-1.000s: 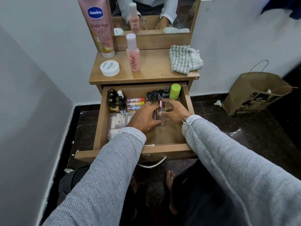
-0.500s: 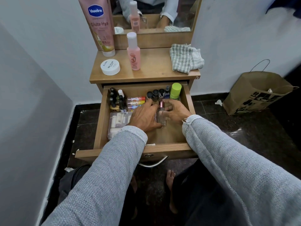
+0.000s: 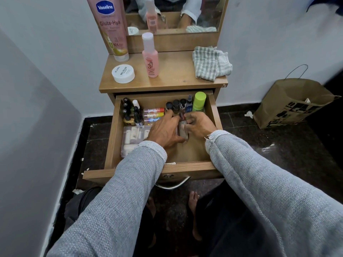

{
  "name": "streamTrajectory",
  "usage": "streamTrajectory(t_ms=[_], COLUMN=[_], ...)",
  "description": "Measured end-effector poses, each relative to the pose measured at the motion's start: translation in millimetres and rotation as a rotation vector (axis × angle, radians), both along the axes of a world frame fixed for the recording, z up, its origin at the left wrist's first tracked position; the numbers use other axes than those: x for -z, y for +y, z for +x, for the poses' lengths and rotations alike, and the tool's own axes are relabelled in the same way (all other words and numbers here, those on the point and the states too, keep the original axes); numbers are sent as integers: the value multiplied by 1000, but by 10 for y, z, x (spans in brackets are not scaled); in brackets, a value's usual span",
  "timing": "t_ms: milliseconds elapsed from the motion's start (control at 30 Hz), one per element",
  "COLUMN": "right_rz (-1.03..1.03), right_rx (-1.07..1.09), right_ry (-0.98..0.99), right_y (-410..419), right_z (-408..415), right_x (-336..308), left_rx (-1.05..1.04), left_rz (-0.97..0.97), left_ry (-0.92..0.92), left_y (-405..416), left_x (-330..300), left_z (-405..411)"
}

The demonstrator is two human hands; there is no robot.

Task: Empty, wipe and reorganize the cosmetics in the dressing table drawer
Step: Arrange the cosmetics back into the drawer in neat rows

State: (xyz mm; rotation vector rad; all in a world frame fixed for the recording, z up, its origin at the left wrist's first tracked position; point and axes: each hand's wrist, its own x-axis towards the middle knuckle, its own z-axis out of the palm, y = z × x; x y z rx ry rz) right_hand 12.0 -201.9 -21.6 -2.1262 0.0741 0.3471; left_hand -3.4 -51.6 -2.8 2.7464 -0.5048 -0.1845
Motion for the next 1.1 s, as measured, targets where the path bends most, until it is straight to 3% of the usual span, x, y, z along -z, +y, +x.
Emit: streamTrajectory(t_ms=[767,1100], right_rz=[-70,-402], right_rx=[65,-242], right_ry=[28,-31], right_y=[21,39], right_z=[-68,-326], right_x=[-90,-274], left_rx=[-30,-93], left_rz=[-42,26], left_ry=[38,82], left_y=[56,177], left_x=[-73,-124], left_z=[-67,-159])
